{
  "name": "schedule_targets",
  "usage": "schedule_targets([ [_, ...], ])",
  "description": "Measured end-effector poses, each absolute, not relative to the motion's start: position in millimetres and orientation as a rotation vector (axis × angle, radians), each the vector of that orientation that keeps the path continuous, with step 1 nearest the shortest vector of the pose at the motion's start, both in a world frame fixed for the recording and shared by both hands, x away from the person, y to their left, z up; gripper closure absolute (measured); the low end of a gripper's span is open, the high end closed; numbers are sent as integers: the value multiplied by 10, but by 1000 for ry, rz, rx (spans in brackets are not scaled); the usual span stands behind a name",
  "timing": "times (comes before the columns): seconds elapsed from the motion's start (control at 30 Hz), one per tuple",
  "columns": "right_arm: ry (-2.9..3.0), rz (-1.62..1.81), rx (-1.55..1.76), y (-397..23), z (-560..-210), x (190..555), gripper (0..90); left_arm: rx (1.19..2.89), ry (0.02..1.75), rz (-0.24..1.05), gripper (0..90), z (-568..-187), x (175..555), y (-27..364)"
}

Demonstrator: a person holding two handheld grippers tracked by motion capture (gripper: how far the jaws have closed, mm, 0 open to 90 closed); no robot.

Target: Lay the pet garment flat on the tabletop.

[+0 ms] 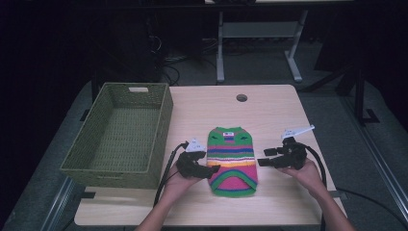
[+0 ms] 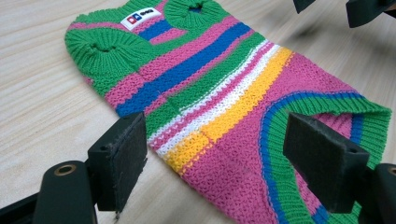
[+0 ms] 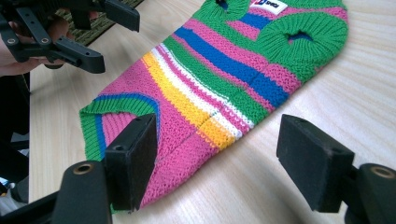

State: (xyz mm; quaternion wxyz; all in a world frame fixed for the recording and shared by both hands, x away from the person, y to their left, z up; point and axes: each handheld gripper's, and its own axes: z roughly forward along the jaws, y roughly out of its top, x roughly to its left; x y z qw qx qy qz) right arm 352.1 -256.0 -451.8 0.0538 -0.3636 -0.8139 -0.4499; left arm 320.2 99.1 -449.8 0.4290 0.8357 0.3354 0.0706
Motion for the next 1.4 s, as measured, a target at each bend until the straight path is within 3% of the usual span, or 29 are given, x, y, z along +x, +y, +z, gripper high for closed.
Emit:
schedule_targets([
  [1.4,-2494,-1400,-1210,-2933,-4644,2954,272,2079,812,195,209,-4552,2669,1183],
])
